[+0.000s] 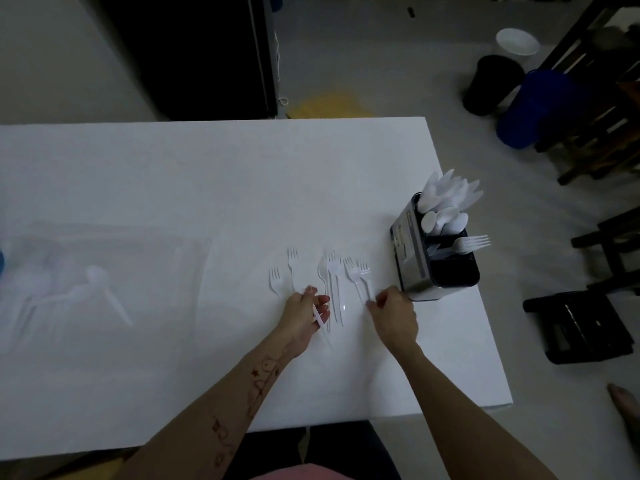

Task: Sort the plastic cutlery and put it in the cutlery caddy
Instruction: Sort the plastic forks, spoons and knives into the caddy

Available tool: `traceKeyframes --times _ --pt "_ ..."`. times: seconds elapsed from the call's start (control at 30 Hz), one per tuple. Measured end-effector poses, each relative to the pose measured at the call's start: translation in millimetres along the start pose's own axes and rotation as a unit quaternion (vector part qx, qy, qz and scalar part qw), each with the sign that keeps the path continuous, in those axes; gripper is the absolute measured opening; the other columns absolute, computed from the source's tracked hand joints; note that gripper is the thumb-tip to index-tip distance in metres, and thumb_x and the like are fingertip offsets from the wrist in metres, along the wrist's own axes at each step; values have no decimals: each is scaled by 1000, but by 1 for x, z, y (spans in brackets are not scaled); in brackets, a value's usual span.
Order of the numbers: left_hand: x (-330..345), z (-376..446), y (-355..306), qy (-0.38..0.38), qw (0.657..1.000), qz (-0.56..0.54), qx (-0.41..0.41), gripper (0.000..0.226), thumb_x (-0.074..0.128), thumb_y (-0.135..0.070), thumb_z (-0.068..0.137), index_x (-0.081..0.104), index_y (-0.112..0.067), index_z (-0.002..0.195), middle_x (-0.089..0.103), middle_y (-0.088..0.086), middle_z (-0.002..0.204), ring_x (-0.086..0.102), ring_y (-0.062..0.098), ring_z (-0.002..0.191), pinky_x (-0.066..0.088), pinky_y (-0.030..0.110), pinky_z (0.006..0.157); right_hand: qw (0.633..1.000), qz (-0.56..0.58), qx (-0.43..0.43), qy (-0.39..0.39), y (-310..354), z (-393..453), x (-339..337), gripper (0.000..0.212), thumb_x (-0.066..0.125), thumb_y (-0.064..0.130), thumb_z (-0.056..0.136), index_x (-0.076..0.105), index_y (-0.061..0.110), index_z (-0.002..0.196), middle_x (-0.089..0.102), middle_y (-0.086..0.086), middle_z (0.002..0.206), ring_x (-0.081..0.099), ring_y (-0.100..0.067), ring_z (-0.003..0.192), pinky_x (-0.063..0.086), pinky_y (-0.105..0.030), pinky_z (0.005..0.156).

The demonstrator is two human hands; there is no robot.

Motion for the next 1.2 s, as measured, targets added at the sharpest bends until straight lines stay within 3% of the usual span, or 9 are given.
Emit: traceKeyframes --times 0.1,0.2,0.3,0.37,0.47,0.57,0.73,0.87,1.2 --pt "2 2 3 17 1000 5 -1 28 36 -23 103 50 -4 118 60 7 87 56 17 78 48 27 79 998 54 32 -10 -3 -2 -4 16 66 25 89 59 12 97 65 -5 94 63 -24 86 51 -34 74" --pt "10 1 5 38 999 -11 -15 24 38 -24 103 48 -7 116 64 8 98 60 21 88 48 29 83 992 118 -30 -45 12 -15 -17 15 66 28 90 60 15 95 66 2 87 64 -17 79 51 -31 70" --pt "17 3 7 61 998 -11 -25 38 38 -25 103 44 -1 132 61 13 121 59 27 105 46 33 92 970 205 -111 63 38 -30 -5 10 70 32 88 65 24 90 70 9 81 67 -10 75 54 -24 62" --pt "23 1 6 79 996 -16 -31 45 39 -29 102 47 2 134 61 15 124 62 23 99 48 30 85 959 214 -148 117 50 -39 3 6 72 29 87 69 25 90 72 10 81 68 -8 76 52 -18 61" --pt "29 -2 4 101 993 -35 -41 44 40 -32 101 52 2 127 62 14 123 62 21 93 50 31 85 957 193 -169 134 55 -43 6 6 74 28 85 74 24 90 74 14 82 69 -5 77 54 -20 67" --pt "27 0 2 79 996 -45 -18 33 38 -17 103 46 3 128 64 10 108 62 25 98 49 37 92 962 170 -171 132 54 -40 8 7 75 33 83 76 28 87 73 17 79 67 -4 73 54 -23 64" --pt "15 7 3 28 999 -42 -13 28 38 -11 102 47 2 126 59 9 96 60 25 95 45 40 99 996 38 -69 -34 28 -16 -12 23 72 39 85 67 18 94 66 6 90 62 -10 77 52 -28 72" --pt "11 8 6 31 999 -33 -11 22 38 -5 101 47 1 121 56 10 92 58 23 91 44 37 93 999 -51 -13 10 16 -13 1 23 69 30 89 59 14 102 62 -4 100 60 -19 86 47 -30 73" --pt "7 2 0 52 999 3 8 22 48 -5 98 54 0 118 63 12 109 61 26 102 52 36 85 999 -20 -47 12 10 -15 -3 15 61 23 93 53 11 96 64 -7 90 62 -24 80 54 -38 71"
Point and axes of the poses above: each hand's wrist, its own z-axis towards the middle knuckle, its own x-axis out of the palm, y = z × x, the point moved 9 cm from there along z, towards the middle knuckle
